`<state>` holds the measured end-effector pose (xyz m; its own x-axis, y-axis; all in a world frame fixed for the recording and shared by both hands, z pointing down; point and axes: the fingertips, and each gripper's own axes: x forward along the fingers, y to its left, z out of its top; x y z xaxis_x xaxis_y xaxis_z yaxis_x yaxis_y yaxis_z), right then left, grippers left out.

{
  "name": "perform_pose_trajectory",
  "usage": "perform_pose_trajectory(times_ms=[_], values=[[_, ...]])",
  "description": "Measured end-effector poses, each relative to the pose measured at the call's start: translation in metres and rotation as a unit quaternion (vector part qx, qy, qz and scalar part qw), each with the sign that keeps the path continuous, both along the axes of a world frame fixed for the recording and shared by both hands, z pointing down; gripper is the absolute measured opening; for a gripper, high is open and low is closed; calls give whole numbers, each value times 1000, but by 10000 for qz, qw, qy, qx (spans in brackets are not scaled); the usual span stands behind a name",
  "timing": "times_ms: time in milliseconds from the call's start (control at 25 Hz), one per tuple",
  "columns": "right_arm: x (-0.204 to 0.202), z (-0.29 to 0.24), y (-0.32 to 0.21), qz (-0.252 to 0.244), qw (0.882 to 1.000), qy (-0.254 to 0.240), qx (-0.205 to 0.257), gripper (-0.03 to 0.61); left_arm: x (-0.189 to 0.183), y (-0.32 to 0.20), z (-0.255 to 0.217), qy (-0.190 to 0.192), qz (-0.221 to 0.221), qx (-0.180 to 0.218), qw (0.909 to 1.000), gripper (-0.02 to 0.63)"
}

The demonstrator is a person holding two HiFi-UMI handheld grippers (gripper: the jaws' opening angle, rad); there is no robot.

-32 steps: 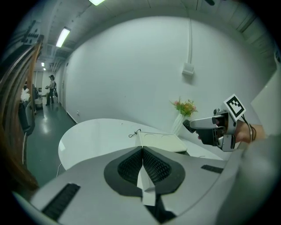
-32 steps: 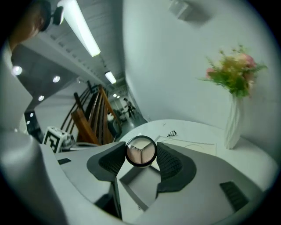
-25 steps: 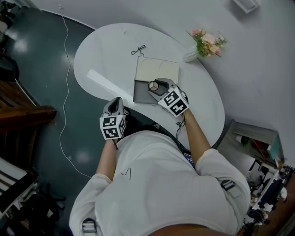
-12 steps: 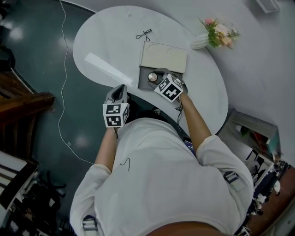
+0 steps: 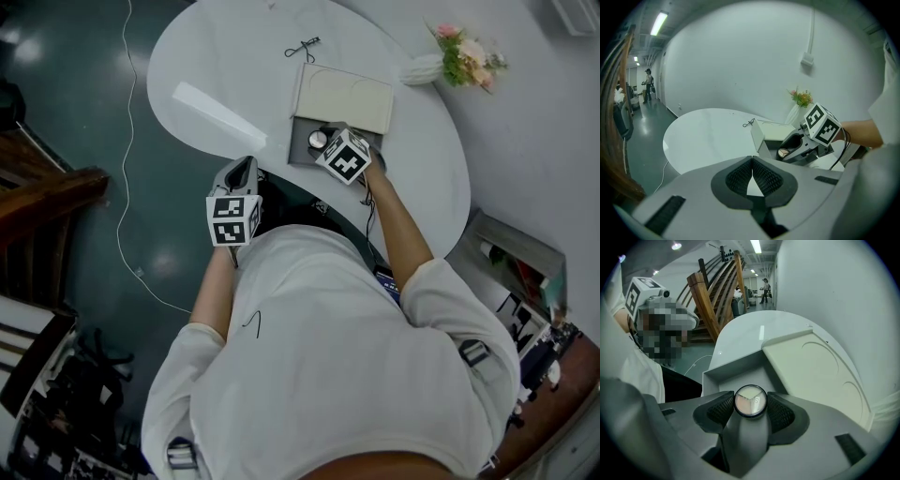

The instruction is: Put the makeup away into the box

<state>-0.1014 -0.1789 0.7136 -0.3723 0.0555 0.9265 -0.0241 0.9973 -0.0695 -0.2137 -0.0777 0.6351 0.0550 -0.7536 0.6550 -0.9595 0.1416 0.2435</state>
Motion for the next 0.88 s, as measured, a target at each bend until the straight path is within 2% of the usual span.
perform_pose_trajectory(times_ms=[480,760,880], values=[[11,13,4,-11,9996,270,1,221,7,-1,4,48,84,-23,10000,18],[10,4,-2,169,9998,87,89,244,13,0,3,68,135,-23,9999,18],[11,-7,-5,344,9991,-107,220,220,16,-3,1,78,185,-17,9998,18]])
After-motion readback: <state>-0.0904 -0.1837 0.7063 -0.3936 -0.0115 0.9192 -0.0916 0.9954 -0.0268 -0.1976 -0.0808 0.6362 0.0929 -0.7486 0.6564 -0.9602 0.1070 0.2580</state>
